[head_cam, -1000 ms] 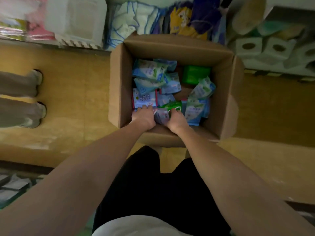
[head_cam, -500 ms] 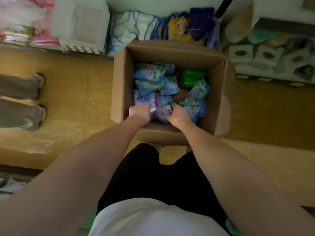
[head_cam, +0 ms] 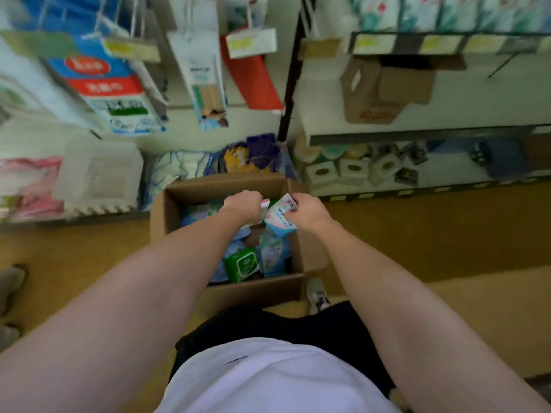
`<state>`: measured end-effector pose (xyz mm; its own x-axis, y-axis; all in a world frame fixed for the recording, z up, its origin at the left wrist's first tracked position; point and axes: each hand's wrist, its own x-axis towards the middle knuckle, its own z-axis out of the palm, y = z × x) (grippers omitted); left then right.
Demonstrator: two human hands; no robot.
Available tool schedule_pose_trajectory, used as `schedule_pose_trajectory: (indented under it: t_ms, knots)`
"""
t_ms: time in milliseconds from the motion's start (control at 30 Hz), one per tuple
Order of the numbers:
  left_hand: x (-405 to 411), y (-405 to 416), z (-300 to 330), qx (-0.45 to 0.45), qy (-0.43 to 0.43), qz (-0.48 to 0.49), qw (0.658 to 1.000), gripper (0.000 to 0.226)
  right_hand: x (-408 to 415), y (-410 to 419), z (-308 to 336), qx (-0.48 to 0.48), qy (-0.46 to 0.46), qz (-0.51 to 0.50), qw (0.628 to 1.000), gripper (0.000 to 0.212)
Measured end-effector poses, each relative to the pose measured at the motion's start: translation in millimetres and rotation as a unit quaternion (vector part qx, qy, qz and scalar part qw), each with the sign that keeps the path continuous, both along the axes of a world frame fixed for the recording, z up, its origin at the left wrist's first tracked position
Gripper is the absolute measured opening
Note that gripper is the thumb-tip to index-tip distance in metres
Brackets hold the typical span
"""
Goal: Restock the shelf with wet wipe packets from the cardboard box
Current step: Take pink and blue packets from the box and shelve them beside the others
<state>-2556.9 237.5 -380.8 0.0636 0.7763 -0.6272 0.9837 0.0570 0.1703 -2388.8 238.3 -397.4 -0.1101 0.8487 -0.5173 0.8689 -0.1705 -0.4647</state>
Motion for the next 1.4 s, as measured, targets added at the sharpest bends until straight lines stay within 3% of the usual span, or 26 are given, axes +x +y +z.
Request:
schedule_pose_trajectory:
  t_ms: [233,400,567,767,1000,1267,1400]
  knots:
    - [96.1,50.5,66.9,0.081,0.016,-0.043,0.996,0.041,100.0,43.4,70.2,0.080,0.028,-0.041,0.996,0.015]
    - [168.5,81.2,112.4,0.123,0.012,-0.010,0.992,0.040,171.8,77.0,123.6,0.115,0.058,-0.030,0.991,0.020]
    - [229.5,108.6,162.6,0.167,-0.007,0.019,0.986,0.043,234.7,113.1,170.8,0.154,0.040,0.011,0.987,0.011]
    - [286.2,133.7,215.9,0.162,-0.033,0.017,0.986,0.065,298.2,145.1,220.3,0.179,0.025,0.038,0.983,0.014]
    - [334.2,161.0,253.9,0.200,-0.043,-0.010,0.979,0.068,348.2,164.6,254.7,0.209,0.018,0.026,0.978,0.025]
    - [368.7,205.4,273.5,0.213,-0.081,-0.021,0.973,0.071,400.9,193.1,271.6,0.203,0.038,-0.009,0.978,0.052]
    - [388.1,235.3,276.4,0.221,-0.089,-0.043,0.970,0.068,423.2,216.7,270.9,0.219,0.054,-0.034,0.974,0.041]
